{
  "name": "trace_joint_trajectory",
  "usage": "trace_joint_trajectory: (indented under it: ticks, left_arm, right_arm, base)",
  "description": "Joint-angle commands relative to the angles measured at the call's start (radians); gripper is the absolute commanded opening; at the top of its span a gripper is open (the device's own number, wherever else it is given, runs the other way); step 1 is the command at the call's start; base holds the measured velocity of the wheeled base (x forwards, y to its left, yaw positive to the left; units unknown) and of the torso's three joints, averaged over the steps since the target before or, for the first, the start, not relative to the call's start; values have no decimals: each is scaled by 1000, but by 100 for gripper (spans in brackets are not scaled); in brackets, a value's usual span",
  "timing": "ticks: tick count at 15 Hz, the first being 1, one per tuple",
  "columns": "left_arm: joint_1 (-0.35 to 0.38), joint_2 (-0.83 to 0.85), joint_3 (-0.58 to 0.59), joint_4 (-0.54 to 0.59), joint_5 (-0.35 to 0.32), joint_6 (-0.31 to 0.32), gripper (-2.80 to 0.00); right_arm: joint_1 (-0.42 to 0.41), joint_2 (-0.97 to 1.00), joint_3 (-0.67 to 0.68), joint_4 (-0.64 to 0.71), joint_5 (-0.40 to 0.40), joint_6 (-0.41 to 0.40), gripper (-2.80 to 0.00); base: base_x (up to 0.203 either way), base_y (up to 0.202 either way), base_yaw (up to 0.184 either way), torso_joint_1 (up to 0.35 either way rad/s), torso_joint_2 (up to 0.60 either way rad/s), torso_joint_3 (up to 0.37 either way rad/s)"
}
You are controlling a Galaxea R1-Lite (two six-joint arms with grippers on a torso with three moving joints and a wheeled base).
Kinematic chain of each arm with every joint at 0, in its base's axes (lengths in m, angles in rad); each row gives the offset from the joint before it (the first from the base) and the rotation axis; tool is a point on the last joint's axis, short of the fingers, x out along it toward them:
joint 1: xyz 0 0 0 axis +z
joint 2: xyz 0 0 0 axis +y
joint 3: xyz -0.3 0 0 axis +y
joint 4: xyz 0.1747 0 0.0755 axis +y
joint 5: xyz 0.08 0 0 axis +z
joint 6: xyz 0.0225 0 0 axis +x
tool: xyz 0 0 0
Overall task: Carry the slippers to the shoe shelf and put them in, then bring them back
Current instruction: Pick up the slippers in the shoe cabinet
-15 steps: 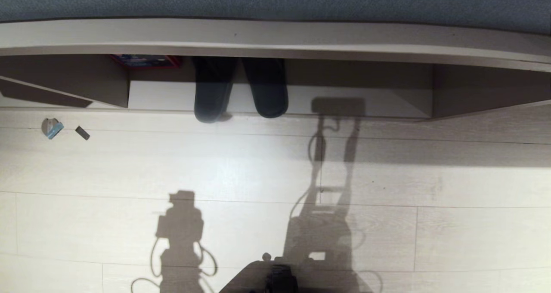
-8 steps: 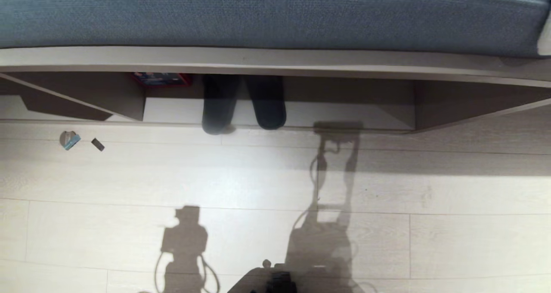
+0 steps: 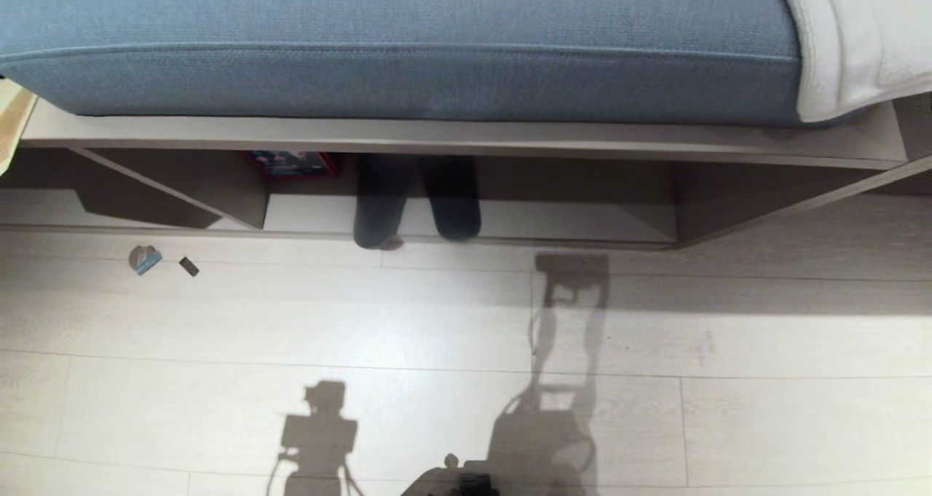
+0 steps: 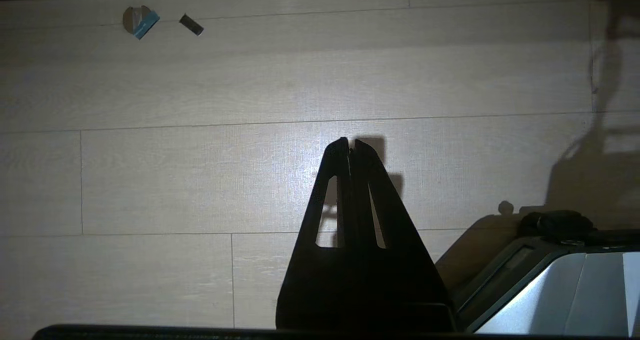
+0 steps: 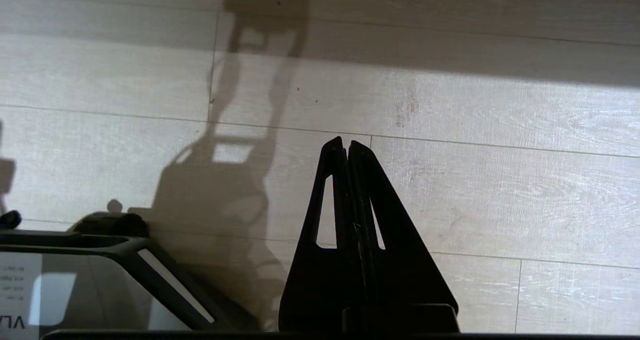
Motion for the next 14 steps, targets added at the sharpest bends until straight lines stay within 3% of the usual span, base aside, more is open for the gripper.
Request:
trace_joint_trajectory:
  ticks: [1,3,8,14]
  left_arm:
    - [0,2,3,-1,1,-1,-280]
    - [0,2,3,1,0,9,-280]
    - [0,2,3,-1,0,8,-280]
    - [0,2,8,-14,21,-45,-280]
  right_arm:
    - [0,1,0,0,2,-9,-280]
    - [0,1,0,0,6,-44,-280]
    - [0,1,0,2,6,-42,-280]
    - [0,1,0,0,5,-34,-280]
  base:
    - [0,0,0,4,6,210]
    - [0,0,0,-1,3,198]
    - [0,0,0,5,1,204]
    - [0,0,0,1,2,205]
